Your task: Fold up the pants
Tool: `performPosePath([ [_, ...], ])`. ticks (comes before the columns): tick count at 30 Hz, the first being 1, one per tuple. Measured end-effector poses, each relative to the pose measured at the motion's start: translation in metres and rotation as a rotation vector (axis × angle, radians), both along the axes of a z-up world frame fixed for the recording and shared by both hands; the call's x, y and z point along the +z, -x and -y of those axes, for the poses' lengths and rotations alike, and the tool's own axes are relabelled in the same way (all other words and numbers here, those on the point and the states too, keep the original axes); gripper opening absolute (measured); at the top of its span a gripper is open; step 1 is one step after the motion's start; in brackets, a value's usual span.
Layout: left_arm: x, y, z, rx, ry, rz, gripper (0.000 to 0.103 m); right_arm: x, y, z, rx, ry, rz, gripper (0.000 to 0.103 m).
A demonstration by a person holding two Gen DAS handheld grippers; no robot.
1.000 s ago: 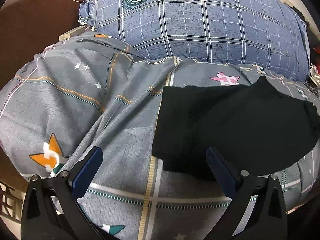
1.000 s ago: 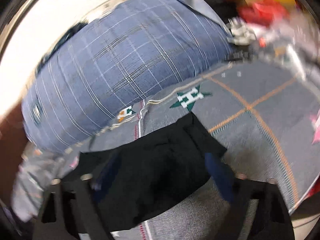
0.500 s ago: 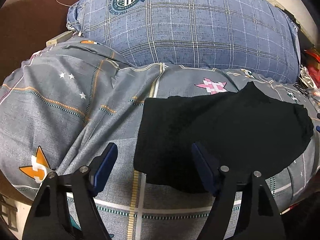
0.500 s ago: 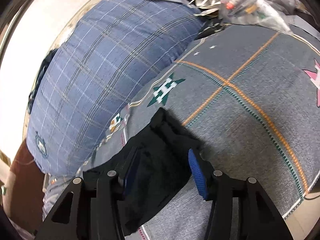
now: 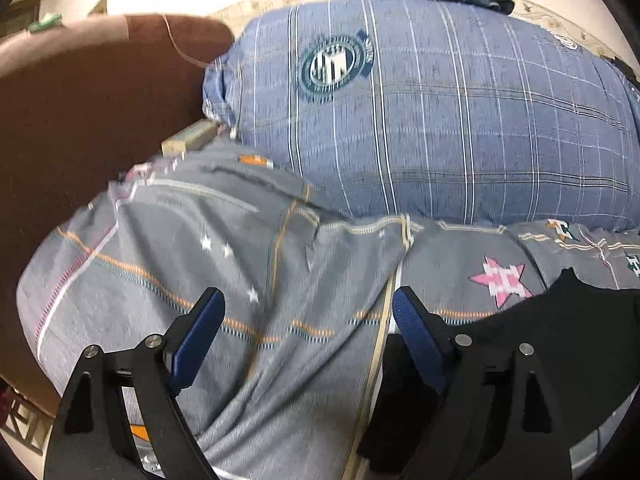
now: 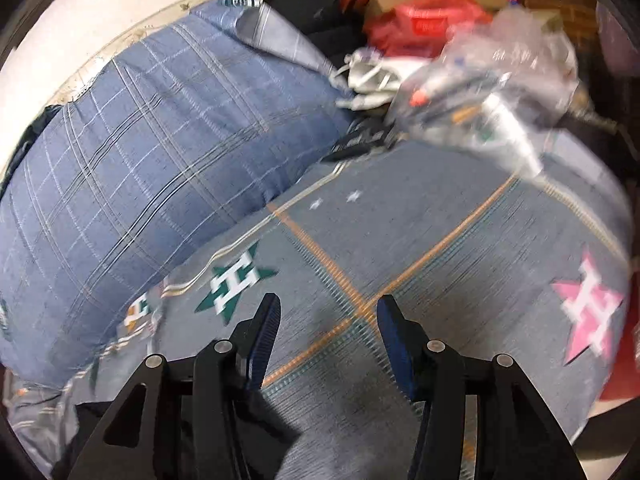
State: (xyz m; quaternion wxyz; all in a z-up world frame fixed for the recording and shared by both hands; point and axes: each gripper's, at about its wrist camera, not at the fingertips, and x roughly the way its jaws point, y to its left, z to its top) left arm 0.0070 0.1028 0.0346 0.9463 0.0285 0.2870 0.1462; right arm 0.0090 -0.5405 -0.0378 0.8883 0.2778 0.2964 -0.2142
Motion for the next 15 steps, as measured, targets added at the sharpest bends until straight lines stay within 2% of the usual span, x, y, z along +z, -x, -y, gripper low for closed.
performPosePath([
  [2, -0.009, 0.0, 0.004, -0.012, 0.017, -0.017, 0.087, 0.002, -0.003, -0.01, 0.044, 0.014, -0.008, 0.053],
  [4, -0.028, -0.002, 0.01, -0.041, 0.056, -0.092, 0.087, 0.009, -0.003, -0.022, 0.098, 0.054, -0.007, 0.053],
  [6, -0.047, -0.001, 0.015, -0.065, 0.072, -0.166, 0.087, 0.012, 0.005, -0.031, 0.156, 0.023, 0.001, 0.053],
  [9, -0.06, 0.006, 0.017, -0.082, 0.109, -0.188, 0.087, 0.012, 0.016, -0.043, 0.237, -0.061, 0.021, 0.053],
  [11, -0.062, 0.007, 0.02, -0.117, 0.129, -0.196, 0.087, 0.014, 0.019, -0.05, 0.276, -0.069, 0.019, 0.053],
  [13, -0.064, 0.007, 0.028, -0.143, 0.111, -0.198, 0.086, 0.014, 0.021, -0.057, 0.301, -0.081, 0.015, 0.053],
  [15, -0.067, 0.007, 0.031, -0.166, 0.116, -0.201, 0.077, 0.009, 0.023, -0.06, 0.32, -0.129, 0.016, 0.053],
])
